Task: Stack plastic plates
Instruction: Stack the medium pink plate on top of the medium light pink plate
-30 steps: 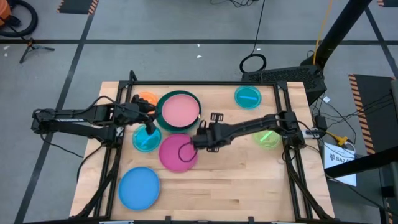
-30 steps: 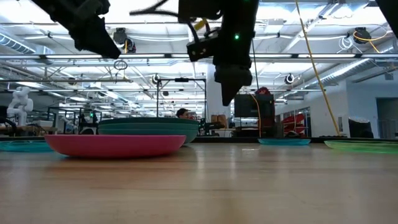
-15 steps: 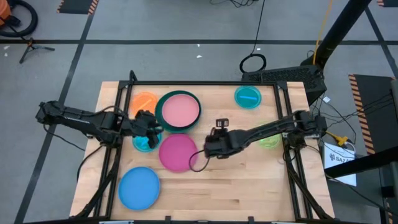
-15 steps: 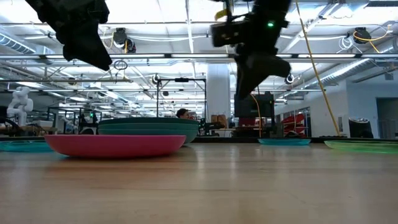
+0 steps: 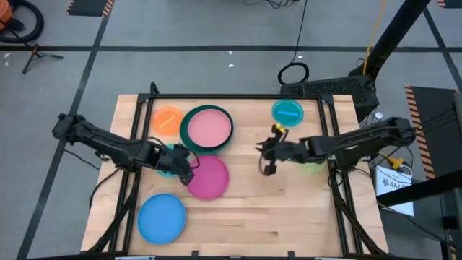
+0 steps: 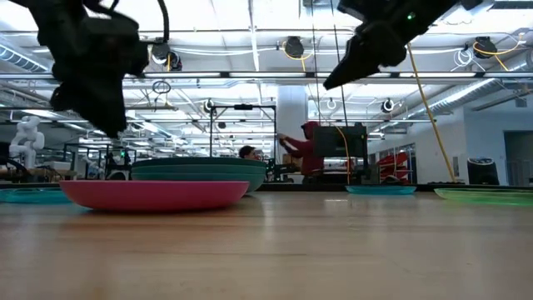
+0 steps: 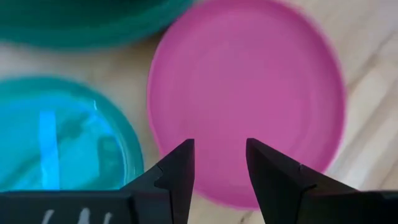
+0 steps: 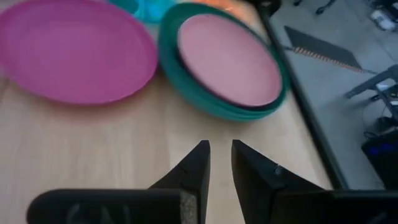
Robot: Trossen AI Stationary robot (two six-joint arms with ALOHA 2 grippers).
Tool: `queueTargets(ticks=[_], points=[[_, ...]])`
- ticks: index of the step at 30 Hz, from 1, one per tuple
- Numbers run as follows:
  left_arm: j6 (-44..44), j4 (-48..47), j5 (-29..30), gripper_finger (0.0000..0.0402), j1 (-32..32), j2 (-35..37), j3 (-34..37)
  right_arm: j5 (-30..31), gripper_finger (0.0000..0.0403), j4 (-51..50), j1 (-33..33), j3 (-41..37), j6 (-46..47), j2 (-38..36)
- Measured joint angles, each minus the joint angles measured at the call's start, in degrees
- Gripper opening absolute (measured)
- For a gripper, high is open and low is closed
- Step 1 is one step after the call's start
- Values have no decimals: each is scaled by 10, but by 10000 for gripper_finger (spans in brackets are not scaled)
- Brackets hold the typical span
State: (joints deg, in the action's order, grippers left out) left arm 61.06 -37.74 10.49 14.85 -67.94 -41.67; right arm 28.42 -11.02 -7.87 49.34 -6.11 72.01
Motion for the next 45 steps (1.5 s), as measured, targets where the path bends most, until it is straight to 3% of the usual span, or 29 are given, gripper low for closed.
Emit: queueTargets(ticks=[8,16,45], points=[[78,-4,-30,149,5,-58,0,0,59,-27,13,-28,35,-92],[94,-29,-26,149,-28,-79,0,0,59,-150,13,-36,107,-146],[109,-45,1,149,-33,-88,0,0,59,-172,13,-36,110,-157]])
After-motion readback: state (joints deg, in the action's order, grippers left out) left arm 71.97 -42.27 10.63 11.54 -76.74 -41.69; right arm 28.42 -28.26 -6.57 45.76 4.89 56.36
